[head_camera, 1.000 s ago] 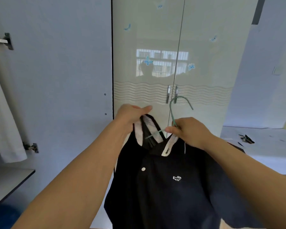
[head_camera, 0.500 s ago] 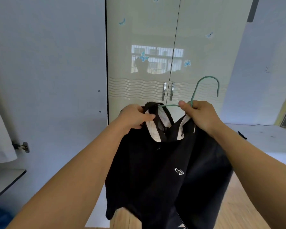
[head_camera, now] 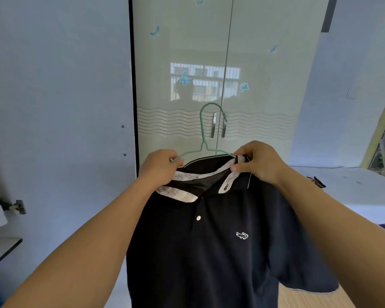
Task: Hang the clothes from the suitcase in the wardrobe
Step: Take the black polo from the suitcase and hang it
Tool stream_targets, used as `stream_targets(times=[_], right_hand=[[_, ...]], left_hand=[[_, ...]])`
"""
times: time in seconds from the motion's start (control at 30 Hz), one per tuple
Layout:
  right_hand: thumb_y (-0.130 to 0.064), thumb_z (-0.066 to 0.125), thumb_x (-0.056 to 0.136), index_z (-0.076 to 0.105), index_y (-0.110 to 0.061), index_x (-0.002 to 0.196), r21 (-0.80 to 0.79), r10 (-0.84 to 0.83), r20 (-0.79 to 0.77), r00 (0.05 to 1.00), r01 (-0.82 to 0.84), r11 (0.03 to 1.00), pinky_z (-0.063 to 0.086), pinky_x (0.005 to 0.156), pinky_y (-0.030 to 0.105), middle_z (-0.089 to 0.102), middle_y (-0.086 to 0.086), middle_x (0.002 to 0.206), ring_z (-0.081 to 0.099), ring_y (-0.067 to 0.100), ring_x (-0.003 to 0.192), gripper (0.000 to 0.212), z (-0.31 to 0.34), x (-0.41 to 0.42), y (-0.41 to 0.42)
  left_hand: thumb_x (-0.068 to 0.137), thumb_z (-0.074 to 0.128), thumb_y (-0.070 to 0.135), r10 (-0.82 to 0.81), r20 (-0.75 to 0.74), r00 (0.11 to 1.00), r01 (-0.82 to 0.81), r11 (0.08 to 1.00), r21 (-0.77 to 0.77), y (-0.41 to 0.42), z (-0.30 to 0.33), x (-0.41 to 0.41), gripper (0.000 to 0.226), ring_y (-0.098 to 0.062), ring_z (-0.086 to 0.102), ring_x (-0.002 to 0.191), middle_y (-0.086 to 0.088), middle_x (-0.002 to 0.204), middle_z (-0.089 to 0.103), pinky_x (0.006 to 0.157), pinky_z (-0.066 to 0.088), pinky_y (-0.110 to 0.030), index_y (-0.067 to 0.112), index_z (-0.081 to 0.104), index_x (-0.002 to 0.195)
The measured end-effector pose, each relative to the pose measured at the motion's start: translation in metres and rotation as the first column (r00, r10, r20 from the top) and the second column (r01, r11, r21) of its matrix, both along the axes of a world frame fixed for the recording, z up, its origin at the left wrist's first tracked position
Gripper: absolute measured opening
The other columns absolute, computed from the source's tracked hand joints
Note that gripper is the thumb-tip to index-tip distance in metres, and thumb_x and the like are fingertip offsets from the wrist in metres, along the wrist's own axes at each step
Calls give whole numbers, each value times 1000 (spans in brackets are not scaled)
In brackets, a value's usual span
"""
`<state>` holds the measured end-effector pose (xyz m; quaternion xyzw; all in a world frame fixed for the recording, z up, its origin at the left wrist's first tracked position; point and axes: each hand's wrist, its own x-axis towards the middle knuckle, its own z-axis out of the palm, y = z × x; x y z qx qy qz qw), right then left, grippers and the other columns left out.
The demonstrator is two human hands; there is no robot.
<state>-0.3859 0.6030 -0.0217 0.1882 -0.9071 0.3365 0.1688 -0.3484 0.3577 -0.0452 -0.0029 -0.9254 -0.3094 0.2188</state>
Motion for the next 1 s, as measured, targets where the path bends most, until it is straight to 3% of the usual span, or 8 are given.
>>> stream_targets(times=[0.1,0.2,0.3,0.43,0.6,0.67,0.83,1.0], right_hand=[[-15,83,70,69,-13,109,131,-22,89,996,10,991,36,75,18,59,-2,104,53,11,95,41,-1,-4,2],[1,74,74,71,-15,101,44,29,360,933,-48,998,39,83,19,66,0,96,57,12,88,32,6,-3,12],[21,47,77,71,-7,93,-241,93,519,850,41,970,42,57,16,63,9,83,50,12,64,40,2,-3,17],[24,23,67,63,5,110,-668,331,606,723,236,706,46,62,22,64,14,93,57,23,74,62,-12,-11,18],[23,24,81,55,-11,93,-749,371,608,702,352,562,37,62,26,57,12,78,52,19,58,47,-12,-16,27],[24,21,84,53,-8,84,-744,341,577,742,305,595,44,54,24,59,11,68,57,16,47,46,-10,-15,29],[25,13,76,63,1,74,-506,120,605,787,264,821,46,63,34,61,15,80,57,27,71,55,-7,-17,19],[12,22,95,63,4,89,-644,305,684,662,352,679,56,47,42,68,21,87,66,33,71,42,-8,-25,34]], left_hand=[[96,53,39,24,6,1000,-24,1000,-2,3,-4,-5,26,-15,51,79,8,75,53,64,37,-28,18,69,93],[88,62,47,-62,41,997,58,994,87,2,-7,-6,29,-12,51,78,10,74,53,67,37,-26,18,69,90],[72,81,41,-257,202,945,223,958,178,-2,-5,-3,26,-13,58,76,4,78,62,69,46,-27,21,71,86],[72,83,22,-278,300,912,290,957,7,0,-8,-7,24,-18,62,85,-7,90,70,75,44,-28,16,73,93],[85,72,19,-271,164,948,270,962,33,2,-11,-10,47,-10,50,121,2,128,59,96,34,-22,30,57,128],[87,69,19,-289,102,952,289,957,19,4,-10,-9,43,-9,50,111,4,118,58,93,33,-22,33,51,124],[87,68,14,-311,9,950,310,946,-96,13,-10,-17,22,-15,54,103,6,105,59,89,39,-27,30,58,99],[94,59,22,-270,12,963,270,958,-96,19,-5,-20,23,-9,51,98,8,101,59,76,32,-18,15,67,115]])
